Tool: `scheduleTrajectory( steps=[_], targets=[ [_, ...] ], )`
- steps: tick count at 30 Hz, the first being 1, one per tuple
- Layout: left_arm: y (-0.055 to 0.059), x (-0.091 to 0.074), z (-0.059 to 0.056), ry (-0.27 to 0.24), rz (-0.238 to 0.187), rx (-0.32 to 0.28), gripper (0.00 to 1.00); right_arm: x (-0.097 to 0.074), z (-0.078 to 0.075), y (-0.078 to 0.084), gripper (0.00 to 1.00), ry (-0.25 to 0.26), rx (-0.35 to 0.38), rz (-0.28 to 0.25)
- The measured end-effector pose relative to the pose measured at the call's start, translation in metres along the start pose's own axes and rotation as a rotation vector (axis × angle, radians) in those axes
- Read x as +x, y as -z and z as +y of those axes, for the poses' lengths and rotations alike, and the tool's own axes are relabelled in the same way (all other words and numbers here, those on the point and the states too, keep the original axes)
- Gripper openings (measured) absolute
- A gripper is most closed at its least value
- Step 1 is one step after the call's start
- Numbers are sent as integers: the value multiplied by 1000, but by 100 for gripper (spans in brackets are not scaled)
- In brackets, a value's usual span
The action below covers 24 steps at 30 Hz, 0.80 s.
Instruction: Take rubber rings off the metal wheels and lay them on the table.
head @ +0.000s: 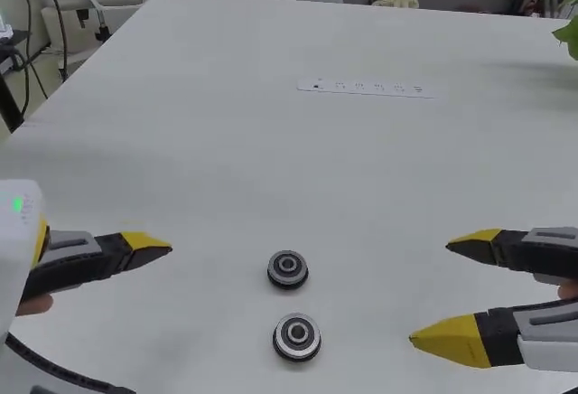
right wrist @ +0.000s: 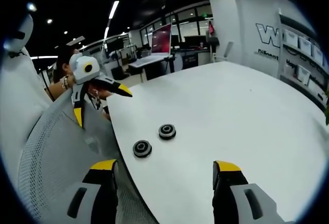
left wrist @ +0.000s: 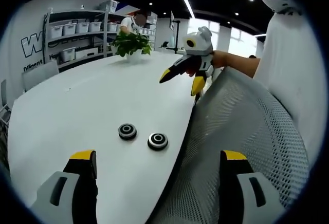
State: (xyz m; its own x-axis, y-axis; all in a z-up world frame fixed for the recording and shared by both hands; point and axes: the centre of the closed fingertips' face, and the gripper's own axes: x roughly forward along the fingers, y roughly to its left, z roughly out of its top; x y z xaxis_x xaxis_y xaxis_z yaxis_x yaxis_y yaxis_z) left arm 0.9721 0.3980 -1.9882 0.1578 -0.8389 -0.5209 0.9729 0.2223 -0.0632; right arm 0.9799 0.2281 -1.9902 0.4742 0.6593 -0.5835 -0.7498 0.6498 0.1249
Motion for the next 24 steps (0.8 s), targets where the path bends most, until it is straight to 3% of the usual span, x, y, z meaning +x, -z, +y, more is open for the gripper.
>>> scheduleTrajectory(
  steps=[3,8,13,18,24],
  targets=[
    [-11,-3,4,1,-6,22,98,1,-1,-12,73,-4,-28,-12],
    [-41,-7,15,-13,-34,93,99,8,1,-37,72,-25,-108,-22],
    [-55,-7,22,-20,-34,148,98,15,0,-60,71,-45,-149,-42],
    [-61,-4,33,-32,-20,183,98,24,3,-72,67,-78,-202,-46],
    [-85,2,40,-35,-30,210,94,44,8,-77,66,-114,-226,-41]
  ],
)
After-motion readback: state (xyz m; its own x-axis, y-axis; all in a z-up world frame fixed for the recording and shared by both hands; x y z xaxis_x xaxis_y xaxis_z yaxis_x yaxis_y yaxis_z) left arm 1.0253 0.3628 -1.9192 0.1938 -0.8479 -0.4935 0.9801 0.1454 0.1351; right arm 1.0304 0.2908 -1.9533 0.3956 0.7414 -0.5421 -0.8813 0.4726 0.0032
